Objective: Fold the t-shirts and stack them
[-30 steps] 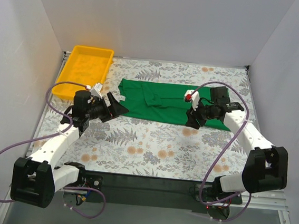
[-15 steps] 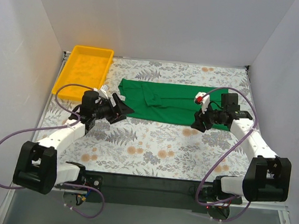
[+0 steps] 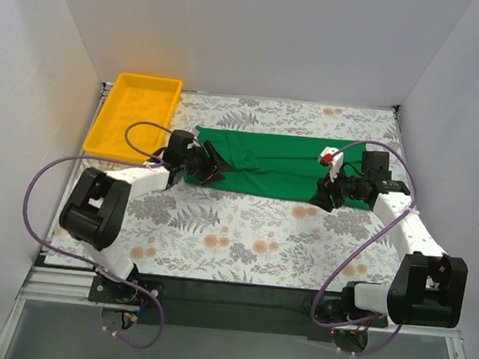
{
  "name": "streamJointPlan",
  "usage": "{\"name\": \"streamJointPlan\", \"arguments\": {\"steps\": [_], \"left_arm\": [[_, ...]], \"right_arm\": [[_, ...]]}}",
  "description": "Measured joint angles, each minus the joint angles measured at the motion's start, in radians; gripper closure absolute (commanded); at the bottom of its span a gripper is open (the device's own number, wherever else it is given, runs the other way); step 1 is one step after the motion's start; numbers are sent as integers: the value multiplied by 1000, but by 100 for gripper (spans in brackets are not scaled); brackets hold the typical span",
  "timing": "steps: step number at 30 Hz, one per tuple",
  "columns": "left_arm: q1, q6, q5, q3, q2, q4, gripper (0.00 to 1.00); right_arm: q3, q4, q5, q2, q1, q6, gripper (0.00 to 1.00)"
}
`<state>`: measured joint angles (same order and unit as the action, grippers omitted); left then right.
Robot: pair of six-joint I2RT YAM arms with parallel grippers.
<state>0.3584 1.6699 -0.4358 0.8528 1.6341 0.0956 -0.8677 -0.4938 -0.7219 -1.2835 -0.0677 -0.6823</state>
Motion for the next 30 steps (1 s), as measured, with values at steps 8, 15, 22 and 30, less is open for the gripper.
{"name": "streamJointPlan", "arguments": {"steps": [8, 15, 22, 30], "left_arm": [[35, 8, 92, 212, 229, -83, 53], [37, -15, 127, 326, 338, -155, 63], [37, -24, 128, 379, 387, -184, 70], [37, -33, 114, 425, 407, -196, 70]], "right_arm": [[0, 0, -22, 4, 23, 1, 44], [0, 0, -36, 8, 29, 2, 44], [0, 0, -41, 8, 35, 2, 44], [0, 0, -44, 8, 36, 2, 44]]}}
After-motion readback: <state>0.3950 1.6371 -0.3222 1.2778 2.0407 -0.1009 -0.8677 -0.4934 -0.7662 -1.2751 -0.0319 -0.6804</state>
